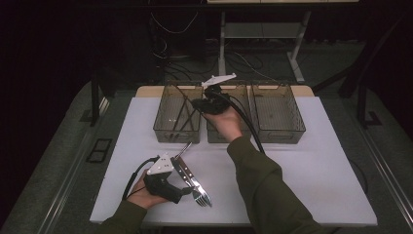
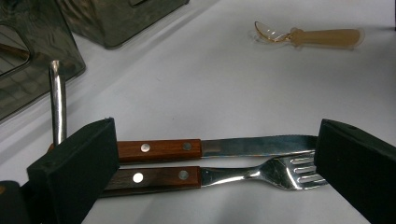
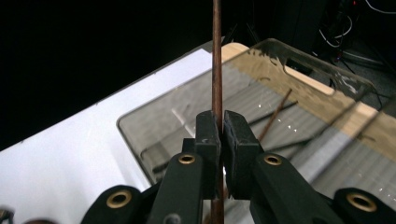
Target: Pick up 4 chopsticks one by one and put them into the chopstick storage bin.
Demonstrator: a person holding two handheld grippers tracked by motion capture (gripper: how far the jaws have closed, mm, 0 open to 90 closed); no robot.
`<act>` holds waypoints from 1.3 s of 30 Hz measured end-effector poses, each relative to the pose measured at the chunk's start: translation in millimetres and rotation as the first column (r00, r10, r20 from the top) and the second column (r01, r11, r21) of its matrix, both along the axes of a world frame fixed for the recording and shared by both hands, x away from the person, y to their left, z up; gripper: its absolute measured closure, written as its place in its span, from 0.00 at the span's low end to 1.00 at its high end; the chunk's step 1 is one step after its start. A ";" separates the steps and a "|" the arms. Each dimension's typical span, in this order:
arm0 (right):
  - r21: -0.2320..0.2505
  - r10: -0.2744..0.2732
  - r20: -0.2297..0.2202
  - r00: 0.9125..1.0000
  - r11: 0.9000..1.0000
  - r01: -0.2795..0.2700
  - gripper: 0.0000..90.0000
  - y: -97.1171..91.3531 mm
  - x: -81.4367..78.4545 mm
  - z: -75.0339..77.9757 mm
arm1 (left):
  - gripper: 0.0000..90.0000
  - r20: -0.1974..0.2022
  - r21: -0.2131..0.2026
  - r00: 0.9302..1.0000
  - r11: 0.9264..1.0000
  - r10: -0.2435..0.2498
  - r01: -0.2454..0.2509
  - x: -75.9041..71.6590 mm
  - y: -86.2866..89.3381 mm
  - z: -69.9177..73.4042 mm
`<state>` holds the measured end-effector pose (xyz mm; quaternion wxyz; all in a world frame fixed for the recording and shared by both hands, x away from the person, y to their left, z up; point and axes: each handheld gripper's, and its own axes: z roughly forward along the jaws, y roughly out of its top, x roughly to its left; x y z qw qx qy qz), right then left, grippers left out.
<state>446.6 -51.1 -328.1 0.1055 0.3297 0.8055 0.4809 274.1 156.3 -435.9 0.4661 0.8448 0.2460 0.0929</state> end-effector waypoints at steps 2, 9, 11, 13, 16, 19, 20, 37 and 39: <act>-0.002 0.005 -0.001 1.000 1.000 -0.005 0.95 10.0 4.6 0.4 | 0.00 -0.001 -0.012 1.000 1.000 0.001 -0.001 -0.3 -0.6 -0.3; -0.009 0.014 -0.006 1.000 1.000 -0.014 0.95 41.5 20.1 -5.5 | 0.00 0.000 -0.014 1.000 1.000 -0.002 0.002 0.2 -0.1 0.2; -0.017 0.018 -0.010 1.000 1.000 -0.018 0.95 49.6 23.9 -8.9 | 0.00 -0.001 -0.018 1.000 1.000 -0.006 0.006 -0.1 -0.1 0.6; -0.020 0.019 -0.014 1.000 1.000 -0.019 0.95 56.4 27.5 -12.3 | 0.00 -0.001 -0.018 1.000 1.000 -0.008 0.008 -0.3 -0.1 0.7; -0.019 0.014 -0.017 1.000 1.000 -0.014 0.95 63.1 33.5 -19.4 | 0.00 0.002 -0.016 1.000 1.000 -0.014 0.014 -0.1 0.3 0.8; -0.021 -0.005 -0.031 1.000 1.000 0.004 0.95 67.2 38.9 -27.6 | 0.00 0.000 -0.016 1.000 1.000 -0.018 0.018 -0.4 0.8 1.1; -0.020 -0.008 -0.038 0.999 1.000 0.008 0.95 68.1 40.7 -30.7 | 0.00 -0.003 -0.012 1.000 1.000 -0.019 0.019 -0.4 1.0 1.4; -0.130 -0.097 -0.105 0.990 0.988 0.083 0.67 61.9 42.8 -52.8 | 0.00 -0.001 -0.017 1.000 0.999 -0.030 0.030 -0.6 0.3 1.1; -0.129 -0.090 -0.109 0.990 0.989 0.076 0.64 57.3 41.8 -51.0 | 0.00 -0.001 -0.017 1.000 0.999 -0.029 0.029 -0.6 0.3 1.2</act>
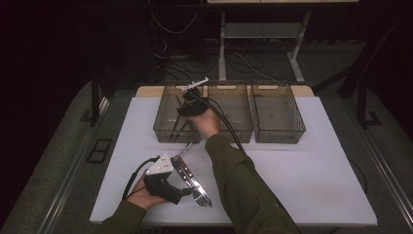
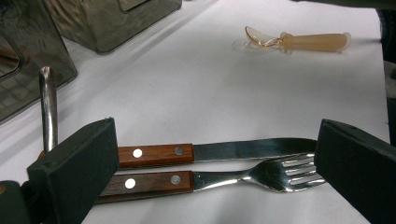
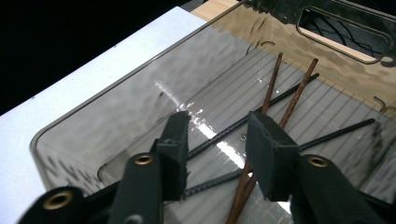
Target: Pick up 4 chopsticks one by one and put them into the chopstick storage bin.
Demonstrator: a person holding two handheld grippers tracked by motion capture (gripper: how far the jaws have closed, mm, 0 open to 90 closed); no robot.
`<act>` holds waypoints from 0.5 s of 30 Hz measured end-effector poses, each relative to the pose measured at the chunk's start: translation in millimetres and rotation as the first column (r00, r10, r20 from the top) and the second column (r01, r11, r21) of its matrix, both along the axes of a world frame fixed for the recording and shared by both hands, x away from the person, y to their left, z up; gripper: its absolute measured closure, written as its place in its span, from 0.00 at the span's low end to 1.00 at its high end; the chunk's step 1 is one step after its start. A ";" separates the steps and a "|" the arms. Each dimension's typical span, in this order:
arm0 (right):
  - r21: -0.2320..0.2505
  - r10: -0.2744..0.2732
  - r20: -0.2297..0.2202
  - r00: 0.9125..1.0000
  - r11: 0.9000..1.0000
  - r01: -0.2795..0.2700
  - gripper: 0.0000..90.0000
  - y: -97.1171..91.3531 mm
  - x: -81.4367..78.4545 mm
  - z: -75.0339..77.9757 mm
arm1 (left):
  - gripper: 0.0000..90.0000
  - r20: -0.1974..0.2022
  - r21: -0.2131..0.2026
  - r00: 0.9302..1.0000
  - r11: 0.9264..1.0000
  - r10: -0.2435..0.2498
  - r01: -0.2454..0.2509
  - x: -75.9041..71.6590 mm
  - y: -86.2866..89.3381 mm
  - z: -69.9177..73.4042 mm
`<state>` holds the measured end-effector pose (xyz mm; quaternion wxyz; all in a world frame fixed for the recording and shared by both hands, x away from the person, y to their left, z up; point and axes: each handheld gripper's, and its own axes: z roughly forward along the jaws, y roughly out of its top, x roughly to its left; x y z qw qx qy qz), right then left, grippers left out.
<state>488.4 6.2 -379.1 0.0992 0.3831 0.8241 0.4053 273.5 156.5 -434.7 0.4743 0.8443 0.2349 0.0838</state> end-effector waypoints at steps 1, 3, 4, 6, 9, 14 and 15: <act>0.001 0.006 -0.003 1.000 1.000 -0.006 0.63 -2.2 -0.8 0.7 | 0.00 0.000 0.000 1.000 1.000 0.000 0.000 0.0 0.0 0.0; 0.011 0.019 -0.006 1.000 1.000 -0.019 0.59 -8.1 -3.0 1.8 | 0.00 -0.002 0.003 1.000 1.000 -0.002 0.002 0.0 0.3 0.2; 0.017 0.028 -0.008 1.000 0.999 -0.028 0.58 -10.9 -5.0 2.7 | 0.00 -0.003 0.003 1.000 1.000 -0.002 0.002 -0.1 0.5 0.3; 0.011 0.047 0.000 0.999 0.999 -0.047 0.54 -17.0 -8.8 5.2 | 0.00 -0.001 -0.002 1.000 1.000 -0.002 0.002 0.0 1.0 0.8; 0.022 0.069 0.012 0.998 0.997 -0.069 0.50 -29.0 -15.2 9.6 | 0.00 0.003 -0.002 1.000 1.000 -0.001 0.001 -0.1 1.5 1.3; 0.043 0.096 0.024 0.995 0.994 -0.096 0.45 -50.0 -31.7 14.7 | 0.00 0.007 -0.005 1.000 1.000 -0.005 0.005 -0.2 0.3 0.3; 0.047 0.099 0.031 0.995 0.994 -0.101 0.45 -54.7 -35.2 14.9 | 0.00 0.005 -0.004 1.000 1.000 -0.002 0.002 -0.3 0.1 0.4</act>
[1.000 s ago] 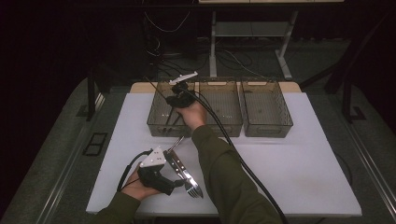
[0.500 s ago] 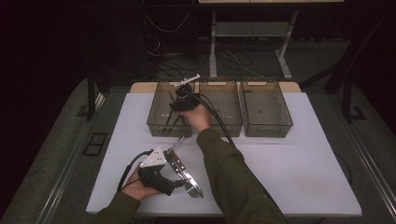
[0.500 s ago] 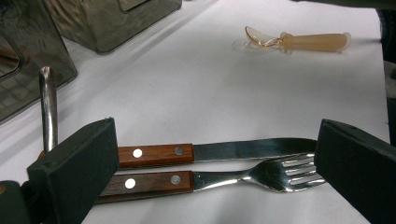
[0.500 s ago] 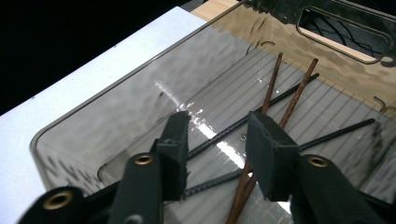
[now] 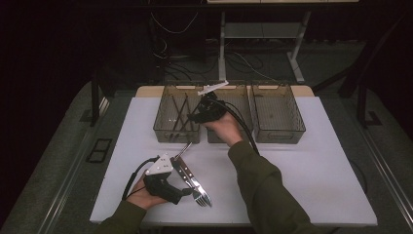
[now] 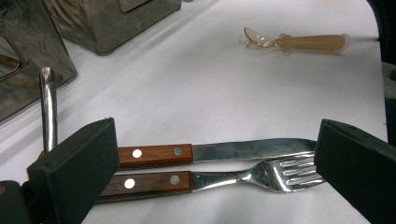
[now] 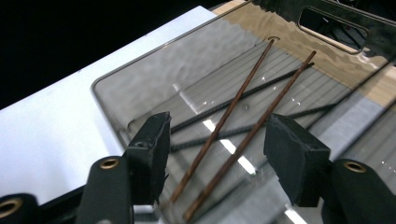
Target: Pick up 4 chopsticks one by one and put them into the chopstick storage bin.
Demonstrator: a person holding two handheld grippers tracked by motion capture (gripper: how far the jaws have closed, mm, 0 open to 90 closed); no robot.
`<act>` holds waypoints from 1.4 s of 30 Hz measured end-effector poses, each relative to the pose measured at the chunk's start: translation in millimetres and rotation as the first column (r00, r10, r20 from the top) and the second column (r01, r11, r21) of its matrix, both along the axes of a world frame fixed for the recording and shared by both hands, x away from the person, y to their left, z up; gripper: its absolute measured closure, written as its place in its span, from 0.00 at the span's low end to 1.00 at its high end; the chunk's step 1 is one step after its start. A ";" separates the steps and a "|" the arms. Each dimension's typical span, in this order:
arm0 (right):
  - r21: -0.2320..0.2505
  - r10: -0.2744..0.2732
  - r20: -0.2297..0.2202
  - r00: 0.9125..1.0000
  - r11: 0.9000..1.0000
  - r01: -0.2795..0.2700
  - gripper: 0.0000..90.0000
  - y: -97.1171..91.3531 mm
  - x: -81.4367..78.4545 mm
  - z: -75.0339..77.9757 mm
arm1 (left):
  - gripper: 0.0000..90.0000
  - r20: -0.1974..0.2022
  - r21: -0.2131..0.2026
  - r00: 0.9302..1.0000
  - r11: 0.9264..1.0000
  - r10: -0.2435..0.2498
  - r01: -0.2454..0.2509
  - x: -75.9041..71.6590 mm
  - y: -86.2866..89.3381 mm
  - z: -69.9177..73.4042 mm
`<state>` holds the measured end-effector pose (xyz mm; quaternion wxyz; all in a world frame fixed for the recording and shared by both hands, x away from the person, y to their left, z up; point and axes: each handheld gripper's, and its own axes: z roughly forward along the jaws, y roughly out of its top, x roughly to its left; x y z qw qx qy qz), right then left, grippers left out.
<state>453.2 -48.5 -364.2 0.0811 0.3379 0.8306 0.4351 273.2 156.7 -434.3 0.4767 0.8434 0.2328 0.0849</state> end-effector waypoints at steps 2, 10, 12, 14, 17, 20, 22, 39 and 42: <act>0.002 0.001 0.014 1.000 1.000 -0.001 0.44 -10.6 -7.0 0.8 | 0.00 -0.007 -0.007 1.000 1.000 0.010 -0.010 -0.7 -0.5 -0.4; 0.046 0.004 0.043 0.999 0.999 -0.006 0.39 -55.5 -35.3 3.5 | 0.00 -0.012 0.001 1.000 1.000 0.016 -0.016 -0.6 -0.1 -0.6; 0.049 0.007 0.060 0.998 0.999 -0.010 0.37 -66.3 -43.1 5.0 | 0.00 -0.014 0.003 1.000 1.000 0.016 -0.016 0.0 0.2 -0.6; 0.052 0.010 0.066 0.998 0.999 -0.013 0.34 -76.6 -50.7 5.7 | 0.00 -0.016 0.003 1.000 1.000 0.020 -0.020 0.6 0.4 -0.8; 0.057 -0.004 0.076 0.997 0.998 0.000 0.34 -91.0 -60.9 3.1 | 0.00 -0.016 0.005 1.000 1.000 0.022 -0.022 1.0 0.2 -1.2; 0.045 -0.006 0.081 0.997 0.999 0.002 0.32 -104.3 -70.4 -1.8 | 0.00 -0.017 0.010 0.999 1.000 0.027 -0.027 1.2 -0.1 -1.6; 0.045 0.000 0.077 0.997 0.999 -0.003 0.30 -112.2 -77.4 -6.1 | 0.00 -0.015 0.017 1.000 1.000 0.026 -0.026 1.3 0.3 -1.4; 0.033 -0.080 0.119 0.990 0.996 0.077 0.21 -188.1 -139.5 -36.1 | 0.00 -0.007 0.016 0.999 0.999 0.039 -0.039 0.1 2.1 -0.4; 0.026 -0.097 0.123 0.988 0.995 0.095 0.21 -198.3 -149.7 -45.2 | 0.00 -0.004 0.015 0.999 0.999 0.039 -0.039 -0.4 1.8 0.1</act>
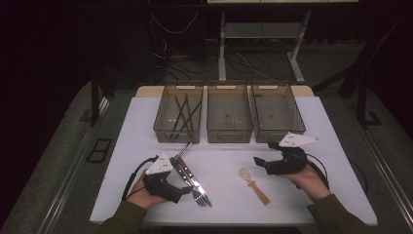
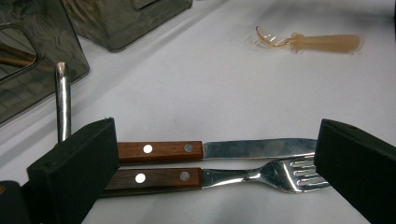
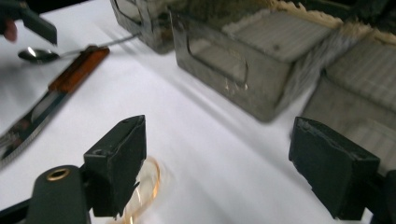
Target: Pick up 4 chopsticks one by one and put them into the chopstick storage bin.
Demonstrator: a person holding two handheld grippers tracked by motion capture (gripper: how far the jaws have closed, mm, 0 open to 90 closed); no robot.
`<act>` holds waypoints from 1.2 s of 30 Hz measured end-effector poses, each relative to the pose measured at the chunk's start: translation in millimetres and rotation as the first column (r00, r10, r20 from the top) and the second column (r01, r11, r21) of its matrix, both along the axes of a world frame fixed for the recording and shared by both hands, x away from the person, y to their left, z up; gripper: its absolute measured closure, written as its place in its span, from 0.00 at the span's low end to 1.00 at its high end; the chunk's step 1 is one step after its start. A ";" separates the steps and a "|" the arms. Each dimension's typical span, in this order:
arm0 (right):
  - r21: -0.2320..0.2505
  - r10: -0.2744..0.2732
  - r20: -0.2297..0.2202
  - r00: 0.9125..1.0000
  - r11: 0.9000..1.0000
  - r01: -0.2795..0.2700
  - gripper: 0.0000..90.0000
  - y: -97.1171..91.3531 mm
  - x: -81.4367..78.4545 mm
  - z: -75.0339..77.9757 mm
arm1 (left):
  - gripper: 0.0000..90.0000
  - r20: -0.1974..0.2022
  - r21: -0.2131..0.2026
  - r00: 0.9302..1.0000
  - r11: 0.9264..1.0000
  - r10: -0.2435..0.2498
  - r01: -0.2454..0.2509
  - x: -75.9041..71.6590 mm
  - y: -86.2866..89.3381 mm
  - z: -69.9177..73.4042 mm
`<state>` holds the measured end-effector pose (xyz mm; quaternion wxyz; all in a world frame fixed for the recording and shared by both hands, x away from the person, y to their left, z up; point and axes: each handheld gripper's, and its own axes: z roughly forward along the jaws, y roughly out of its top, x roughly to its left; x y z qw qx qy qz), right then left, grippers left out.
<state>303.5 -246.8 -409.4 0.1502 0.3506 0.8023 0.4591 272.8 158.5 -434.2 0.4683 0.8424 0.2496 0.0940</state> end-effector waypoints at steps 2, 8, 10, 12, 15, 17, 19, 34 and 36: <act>0.001 -0.004 -0.010 1.000 1.000 0.004 0.21 -5.0 -6.6 -6.0 | 0.00 0.002 0.001 1.000 1.000 -0.002 0.002 -0.2 0.1 0.2; -0.026 0.004 -0.028 1.000 1.000 -0.005 0.21 -15.1 -26.9 -16.8 | 0.00 0.006 0.001 1.000 1.000 -0.001 0.001 -0.4 0.0 0.3; -0.022 0.006 -0.032 0.999 1.000 -0.006 0.20 -18.5 -32.3 -19.1 | 0.00 0.007 -0.002 1.000 1.000 0.001 -0.001 -0.5 -0.2 0.2; -0.018 0.006 -0.035 0.999 1.000 -0.007 0.18 -21.8 -37.7 -21.3 | 0.00 0.006 0.000 1.000 1.000 0.001 -0.001 -0.5 -0.3 0.4; -0.020 -0.007 -0.034 0.999 1.000 0.006 0.18 -27.6 -44.3 -25.5 | 0.00 0.007 0.000 1.000 1.000 0.001 -0.001 -0.5 -0.3 0.5; -0.016 -0.013 -0.042 0.999 1.000 0.013 0.18 -30.4 -46.7 -27.4 | 0.00 0.009 -0.002 1.000 1.000 0.001 -0.001 -0.7 -0.4 0.6; -0.028 -0.022 -0.032 0.999 0.999 0.021 0.18 -33.2 -49.2 -29.3 | 0.00 0.010 -0.001 1.000 1.000 0.001 -0.001 -0.6 -0.3 0.7; -0.013 -0.049 -0.045 0.998 0.999 0.048 0.18 -43.9 -52.2 -33.9 | 0.00 0.019 0.017 1.000 1.000 0.007 -0.007 0.1 3.1 3.0; -0.017 -0.047 -0.047 0.998 0.999 0.047 0.18 -43.4 -52.4 -34.0 | 0.00 0.019 0.014 1.000 1.000 0.018 -0.018 0.3 5.3 3.9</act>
